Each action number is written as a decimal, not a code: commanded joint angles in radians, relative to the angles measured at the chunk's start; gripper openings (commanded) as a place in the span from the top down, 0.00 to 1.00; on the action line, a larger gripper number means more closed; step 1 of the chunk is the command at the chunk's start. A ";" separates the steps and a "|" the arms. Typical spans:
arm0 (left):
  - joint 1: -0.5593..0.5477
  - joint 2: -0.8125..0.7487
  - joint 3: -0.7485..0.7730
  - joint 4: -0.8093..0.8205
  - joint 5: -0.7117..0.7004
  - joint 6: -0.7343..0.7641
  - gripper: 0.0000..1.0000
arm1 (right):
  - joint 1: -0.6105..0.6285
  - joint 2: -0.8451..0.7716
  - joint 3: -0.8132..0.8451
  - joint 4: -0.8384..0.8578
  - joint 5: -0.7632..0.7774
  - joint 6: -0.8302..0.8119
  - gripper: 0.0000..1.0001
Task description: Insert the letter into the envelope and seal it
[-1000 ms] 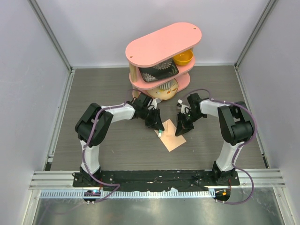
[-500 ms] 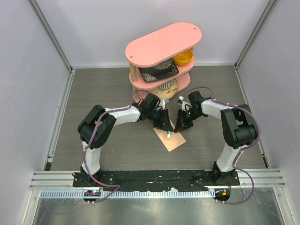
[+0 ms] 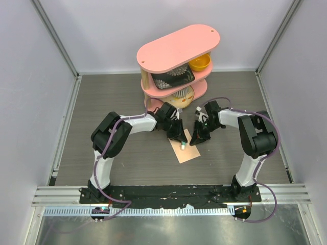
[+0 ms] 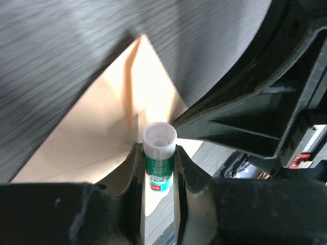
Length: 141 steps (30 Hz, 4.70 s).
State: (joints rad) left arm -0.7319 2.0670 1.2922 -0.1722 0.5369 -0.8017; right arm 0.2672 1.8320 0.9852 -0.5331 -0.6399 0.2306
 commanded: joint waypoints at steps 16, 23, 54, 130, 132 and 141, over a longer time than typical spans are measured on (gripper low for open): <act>-0.043 -0.110 -0.030 0.025 -0.032 0.052 1.00 | -0.002 -0.002 -0.040 0.044 0.132 -0.011 0.99; -0.044 0.005 -0.025 -0.042 -0.046 0.033 1.00 | -0.003 -0.007 -0.043 0.045 0.137 -0.011 0.99; -0.004 0.013 -0.011 0.048 -0.052 -0.116 1.00 | 0.069 -0.054 -0.022 0.028 0.166 -0.030 0.99; 0.146 -0.920 -0.183 0.323 -0.021 -0.085 1.00 | 0.326 -0.582 0.323 0.369 0.037 0.210 0.81; 0.146 -0.926 -0.180 0.312 -0.025 -0.088 0.97 | 0.326 -0.585 0.320 0.357 0.040 0.204 0.99; 0.305 -0.985 -0.237 0.344 0.138 -0.091 0.45 | 0.314 -0.632 0.268 0.308 -0.050 0.168 0.99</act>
State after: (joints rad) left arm -0.4885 1.1439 1.0962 0.0772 0.5640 -0.8867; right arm 0.5911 1.2476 1.2663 -0.2367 -0.6472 0.4198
